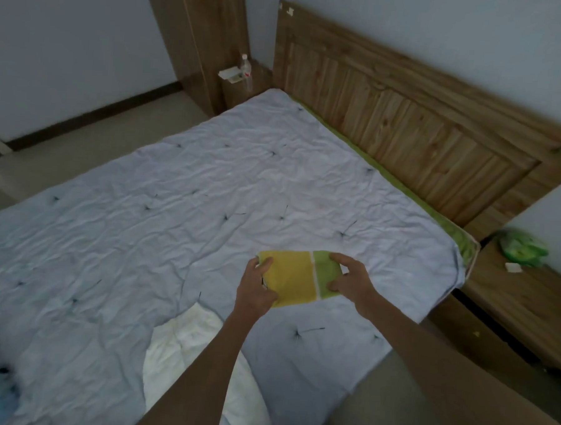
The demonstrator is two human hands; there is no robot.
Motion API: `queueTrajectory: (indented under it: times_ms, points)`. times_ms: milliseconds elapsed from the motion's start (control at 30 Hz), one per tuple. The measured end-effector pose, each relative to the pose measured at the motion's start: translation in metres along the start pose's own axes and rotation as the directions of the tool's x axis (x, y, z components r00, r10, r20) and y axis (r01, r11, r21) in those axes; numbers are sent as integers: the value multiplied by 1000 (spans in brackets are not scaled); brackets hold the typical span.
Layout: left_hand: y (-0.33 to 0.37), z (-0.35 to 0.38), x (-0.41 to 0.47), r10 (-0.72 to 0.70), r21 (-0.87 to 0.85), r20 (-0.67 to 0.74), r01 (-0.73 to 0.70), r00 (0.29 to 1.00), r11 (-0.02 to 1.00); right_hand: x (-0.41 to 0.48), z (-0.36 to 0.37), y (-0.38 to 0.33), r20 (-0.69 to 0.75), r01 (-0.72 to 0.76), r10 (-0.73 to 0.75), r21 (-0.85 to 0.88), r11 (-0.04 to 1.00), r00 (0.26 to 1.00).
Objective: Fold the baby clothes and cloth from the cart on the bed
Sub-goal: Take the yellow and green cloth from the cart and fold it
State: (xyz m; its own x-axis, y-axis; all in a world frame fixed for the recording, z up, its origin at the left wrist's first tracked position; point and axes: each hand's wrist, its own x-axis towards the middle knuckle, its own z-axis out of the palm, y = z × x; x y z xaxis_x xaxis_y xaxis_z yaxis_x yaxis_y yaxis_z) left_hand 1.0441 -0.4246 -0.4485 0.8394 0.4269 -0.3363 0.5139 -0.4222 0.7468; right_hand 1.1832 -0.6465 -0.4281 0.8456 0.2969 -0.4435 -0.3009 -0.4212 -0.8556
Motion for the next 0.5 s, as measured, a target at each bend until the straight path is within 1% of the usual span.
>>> queueTrajectory:
  times_ms: [233, 300, 500]
  points:
    - [-28, 16, 4, -97, -58, 23, 99, 995, 993, 31, 24, 23, 27, -23, 27, -139, 990, 999]
    - [-34, 24, 6, -130, -59, 19, 131, 991, 990, 43, 27, 29, 56, -30, 40, -174, 984, 998]
    - [-66, 56, 13, -256, -145, 2, 254, 967, 956, 77, 35, 49, 174, -45, 100, -295, 955, 980]
